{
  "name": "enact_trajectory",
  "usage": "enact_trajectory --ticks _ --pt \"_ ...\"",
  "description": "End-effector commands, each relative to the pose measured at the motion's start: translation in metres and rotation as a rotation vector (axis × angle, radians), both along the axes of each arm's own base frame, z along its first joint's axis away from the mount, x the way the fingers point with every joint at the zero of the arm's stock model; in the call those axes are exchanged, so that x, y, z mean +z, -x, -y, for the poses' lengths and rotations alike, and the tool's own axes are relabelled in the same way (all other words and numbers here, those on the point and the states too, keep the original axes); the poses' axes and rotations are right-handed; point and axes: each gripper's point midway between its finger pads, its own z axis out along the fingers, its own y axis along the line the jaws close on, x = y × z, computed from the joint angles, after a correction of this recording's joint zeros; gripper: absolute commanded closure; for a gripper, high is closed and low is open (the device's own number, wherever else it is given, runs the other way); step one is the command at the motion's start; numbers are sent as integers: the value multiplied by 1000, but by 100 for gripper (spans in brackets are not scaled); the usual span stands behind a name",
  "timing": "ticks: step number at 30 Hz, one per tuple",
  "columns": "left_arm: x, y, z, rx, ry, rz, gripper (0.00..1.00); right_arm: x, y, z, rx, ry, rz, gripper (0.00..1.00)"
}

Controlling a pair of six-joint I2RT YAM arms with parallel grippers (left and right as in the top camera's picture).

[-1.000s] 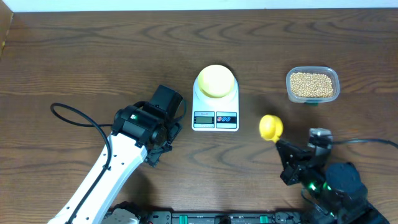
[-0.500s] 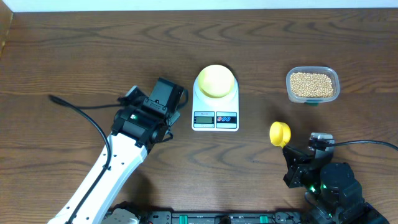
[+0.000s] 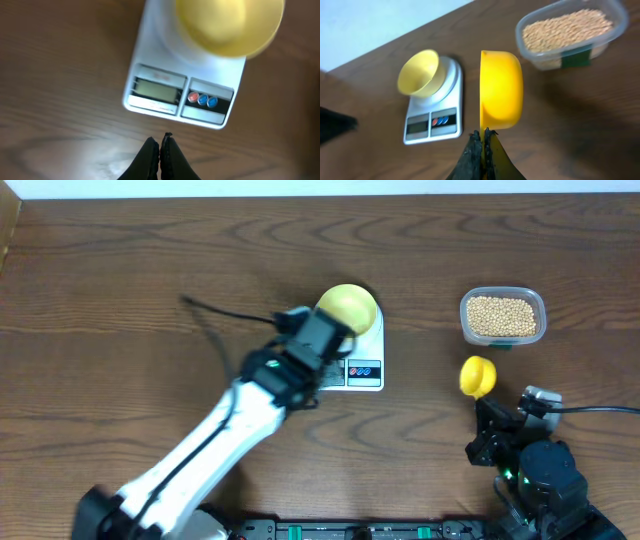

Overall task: Scoop item into bowl and weigh 50g on scale
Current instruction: 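Move the left gripper over the scale's buttons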

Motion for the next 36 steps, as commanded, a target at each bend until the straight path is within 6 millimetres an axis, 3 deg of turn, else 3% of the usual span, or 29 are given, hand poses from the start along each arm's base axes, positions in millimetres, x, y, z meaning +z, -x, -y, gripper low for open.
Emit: enact_trajectory --ticks 1,6,14,24,31,36 --pt "-30 4 17 -70 -46 -53 93 8 -3 13 -74 8 23 99" --pt "-60 -4 37 -82 -49 -64 93 5 -2 14 -75 14 11 99" --pt "-87 -17 49 -85 -46 -60 93 3 -1 15 -70 28 6 99" --pt "-97 -24 55 -82 -43 -45 93 1 0 15 -67 40 -1 99" --pt "-115 -24 55 -81 -62 -69 92 1 0 15 -67 40 -1 99" --pt "-115 -27 57 -82 -54 -58 93 1 0 15 -66 40 -1 99"
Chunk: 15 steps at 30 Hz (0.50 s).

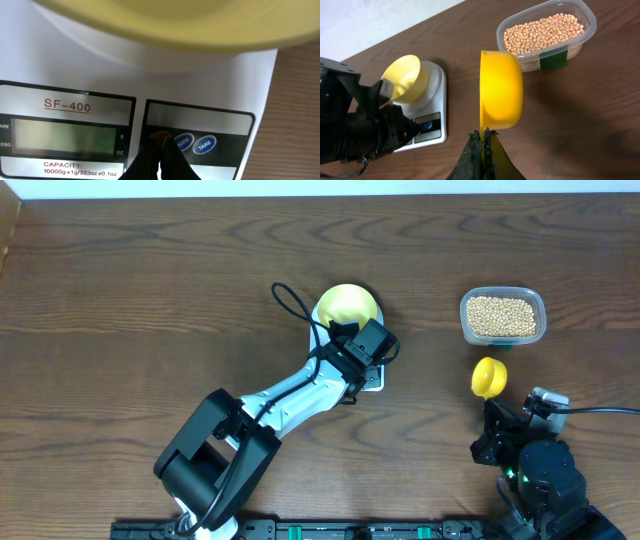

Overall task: Scoop item into bowl and weigh 50g on scale
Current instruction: 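Move the left gripper over the scale's buttons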

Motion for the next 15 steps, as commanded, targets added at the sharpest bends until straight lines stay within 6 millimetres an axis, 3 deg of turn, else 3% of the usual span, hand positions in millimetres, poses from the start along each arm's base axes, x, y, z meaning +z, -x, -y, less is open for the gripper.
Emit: enact_trajectory --ticks 1,15 --pt "-7 0 -3 2 -20 0 93 7 -1 4 -15 7 16 99" --pt "-8 -6 -13 25 -71 31 93 7 -1 4 -15 8 16 99"
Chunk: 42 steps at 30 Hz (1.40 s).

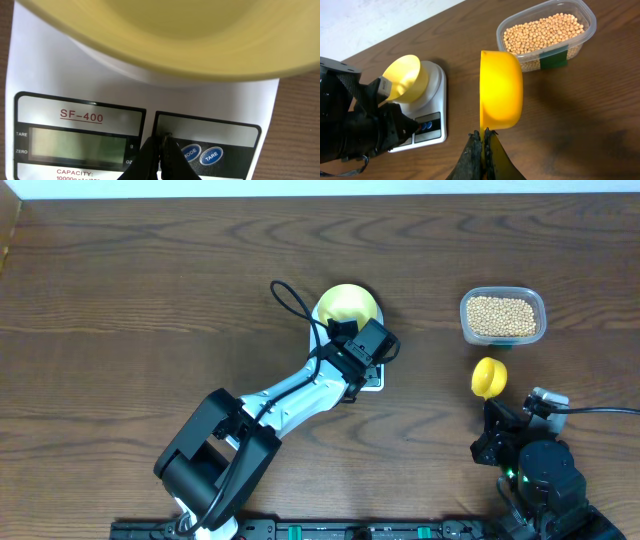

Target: Scoop item into bowl and weigh 50g on scale

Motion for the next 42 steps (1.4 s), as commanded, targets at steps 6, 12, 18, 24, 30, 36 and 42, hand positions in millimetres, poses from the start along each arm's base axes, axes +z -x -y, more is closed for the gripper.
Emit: enact_trajectory --ticks 6,12,18,24,30,36,42 --pt "-22 5 -5 0 -43 -40 93 7 -1 4 -14 7 16 99" --pt "-26 18 5 -39 13 -113 93 7 -1 4 -14 7 16 99" --pt "-21 32 -7 -37 -27 -161 93 7 0 4 -14 8 15 99" --pt "6 33 -8 -49 -4 -129 93 7 0 4 -14 8 15 99" --pt "62 23 -4 -147 47 14 93 7 0 4 -14 8 15 99" --pt "85 21 -4 -147 76 74 93 7 -1 5 -21 12 17 99" --pt "63 22 -4 -92 62 17 93 7 -1 6 -24 14 18 99"
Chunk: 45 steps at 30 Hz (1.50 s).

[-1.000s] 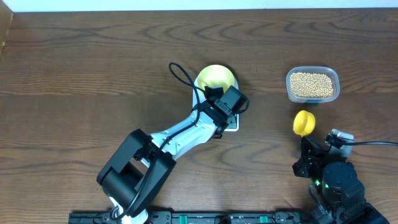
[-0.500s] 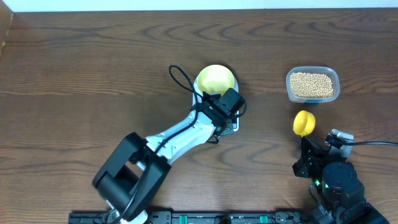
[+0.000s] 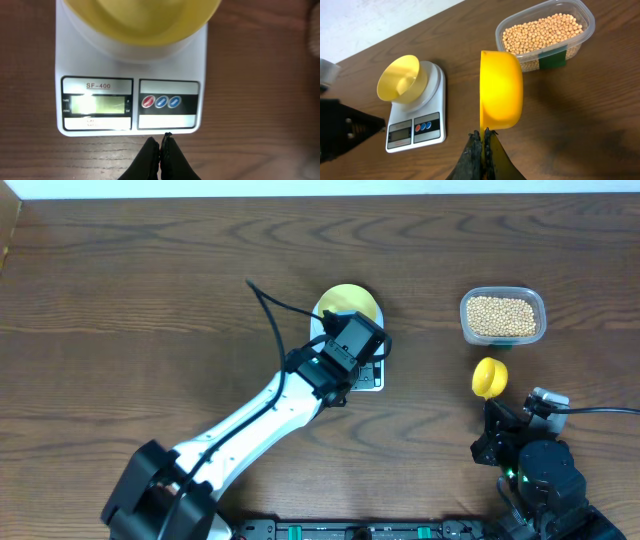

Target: Scoop item into bowl and weigh 50g on scale

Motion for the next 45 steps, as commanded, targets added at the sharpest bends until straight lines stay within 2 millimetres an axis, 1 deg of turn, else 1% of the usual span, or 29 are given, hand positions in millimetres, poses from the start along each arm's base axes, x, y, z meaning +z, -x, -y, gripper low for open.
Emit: enact_trajectory --ticks 1,4,7,10,14,16,18,22,25,29,31,34,37,39,42,45 --pt "-17 0 -4 41 -29 -33 93 7 -1 6 -25 16 17 99" --pt "-21 1 -4 40 -40 -43 93 5 0 12 -51 35 12 99" --pt "-18 1 -10 39 -54 -38 93 2 1 18 -78 59 4 99" --pt "-9 2 -26 59 -94 -27 93 -2 3 24 -101 86 -14 99" --pt "8 4 -50 67 -118 -21 93 -11 9 34 -133 131 -51 99" --pt "17 -1 -61 103 -104 -10 93 -11 9 41 -186 114 -48 99" --pt "26 -9 -74 147 -85 11 93 -8 9 47 -273 37 -34 99" --pt "31 -15 -83 178 -68 16 93 -10 8 53 -362 -48 -39 99" --pt "29 -16 -79 171 -66 18 93 -14 5 57 -390 -26 -59 99" --pt "20 -13 -65 149 -66 6 93 -22 -1 65 -432 53 -102 99" --pt "10 -8 -57 154 -70 -21 92 -25 -6 64 -413 104 -117 99" --pt "-11 -1 -48 179 -86 -73 93 -26 -15 58 -366 158 -130 99" --pt "-31 -1 -40 197 -96 -102 93 -27 -20 52 -332 169 -132 99" --pt "-40 -5 -35 194 -96 -103 93 -27 -21 51 -329 164 -130 99" --pt "-46 -8 -24 177 -54 -115 93 -27 -21 51 -329 164 -129 99" --pt "-44 -15 -16 171 -20 -91 93 -26 -22 51 -330 163 -126 99"
